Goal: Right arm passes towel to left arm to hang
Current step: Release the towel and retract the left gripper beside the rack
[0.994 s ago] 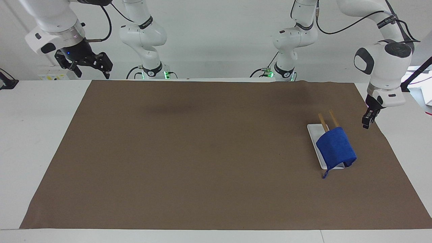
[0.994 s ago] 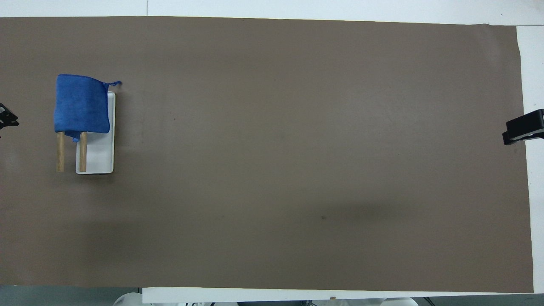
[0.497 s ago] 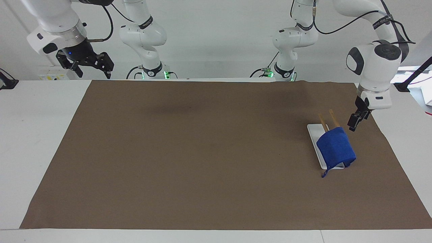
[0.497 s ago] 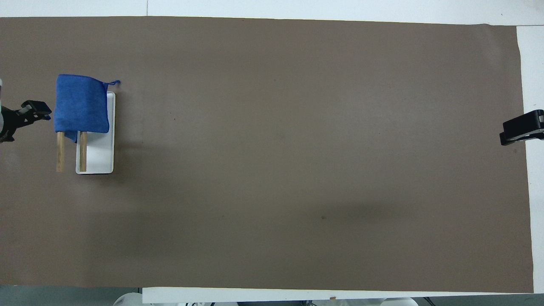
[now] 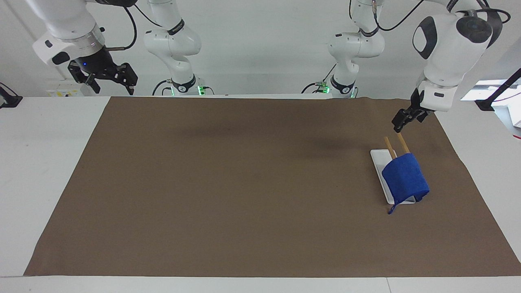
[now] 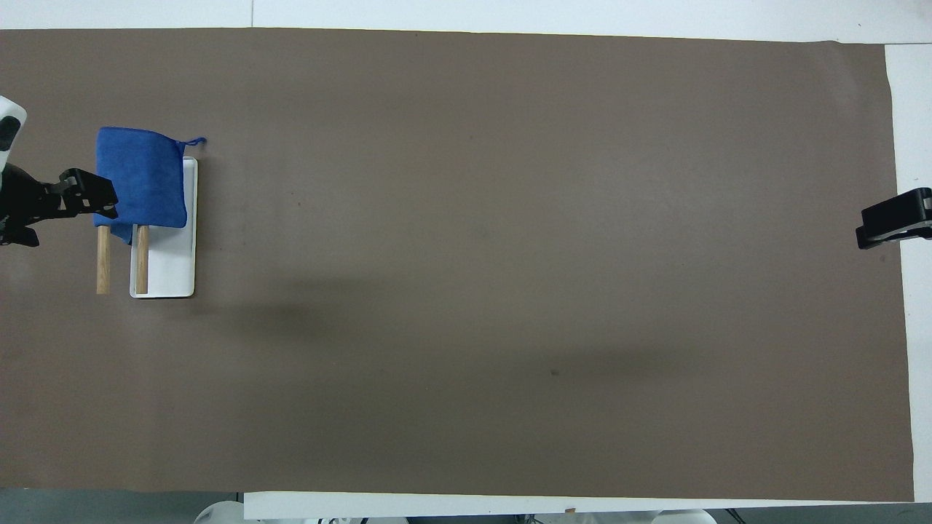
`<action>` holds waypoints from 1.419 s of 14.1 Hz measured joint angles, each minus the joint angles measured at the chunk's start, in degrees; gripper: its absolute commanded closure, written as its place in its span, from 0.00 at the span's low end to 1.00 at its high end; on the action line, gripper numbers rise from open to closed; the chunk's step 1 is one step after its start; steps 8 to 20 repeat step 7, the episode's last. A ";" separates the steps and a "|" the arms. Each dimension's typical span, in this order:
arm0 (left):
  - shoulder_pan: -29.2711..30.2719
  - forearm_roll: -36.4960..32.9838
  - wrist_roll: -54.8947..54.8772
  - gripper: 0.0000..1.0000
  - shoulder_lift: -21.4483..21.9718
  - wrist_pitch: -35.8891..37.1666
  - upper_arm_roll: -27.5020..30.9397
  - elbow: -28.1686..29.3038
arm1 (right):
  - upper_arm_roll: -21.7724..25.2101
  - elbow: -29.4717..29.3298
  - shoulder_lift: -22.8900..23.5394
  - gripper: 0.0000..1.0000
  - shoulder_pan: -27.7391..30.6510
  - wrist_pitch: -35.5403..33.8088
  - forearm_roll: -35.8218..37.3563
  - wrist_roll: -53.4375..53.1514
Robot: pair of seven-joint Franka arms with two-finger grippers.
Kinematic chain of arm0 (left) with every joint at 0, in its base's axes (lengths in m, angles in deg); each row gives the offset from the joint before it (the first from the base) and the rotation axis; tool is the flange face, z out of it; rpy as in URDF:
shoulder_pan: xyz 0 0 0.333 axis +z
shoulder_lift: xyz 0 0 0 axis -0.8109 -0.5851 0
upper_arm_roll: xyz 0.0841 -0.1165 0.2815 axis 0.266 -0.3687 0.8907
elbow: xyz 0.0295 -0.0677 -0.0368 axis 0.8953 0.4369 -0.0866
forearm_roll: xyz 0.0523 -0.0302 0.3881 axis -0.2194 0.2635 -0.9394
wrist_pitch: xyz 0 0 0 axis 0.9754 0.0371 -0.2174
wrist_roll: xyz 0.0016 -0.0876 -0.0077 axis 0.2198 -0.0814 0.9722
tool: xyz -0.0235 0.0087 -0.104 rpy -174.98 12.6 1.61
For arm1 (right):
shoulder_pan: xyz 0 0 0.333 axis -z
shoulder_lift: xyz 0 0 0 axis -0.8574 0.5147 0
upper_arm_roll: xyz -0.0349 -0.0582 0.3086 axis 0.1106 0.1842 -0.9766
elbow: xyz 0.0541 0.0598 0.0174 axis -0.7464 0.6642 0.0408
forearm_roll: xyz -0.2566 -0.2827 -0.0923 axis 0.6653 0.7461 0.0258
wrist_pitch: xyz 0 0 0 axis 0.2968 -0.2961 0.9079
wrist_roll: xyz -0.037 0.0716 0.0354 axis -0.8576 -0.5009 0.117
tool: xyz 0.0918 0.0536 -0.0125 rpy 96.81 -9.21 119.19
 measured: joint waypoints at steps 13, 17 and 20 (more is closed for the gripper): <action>0.19 1.19 -13.83 0.00 -6.19 11.30 0.76 -14.14 | 0.00 0.02 -0.01 0.00 0.00 0.00 0.00 0.00; 0.19 1.19 -13.83 0.00 -6.19 11.30 0.76 -14.14 | 0.00 0.02 -0.01 0.00 0.00 0.00 0.00 0.00; 0.19 1.19 -13.83 0.00 -6.19 11.30 0.76 -14.14 | 0.00 0.02 -0.01 0.00 0.00 0.00 0.00 0.00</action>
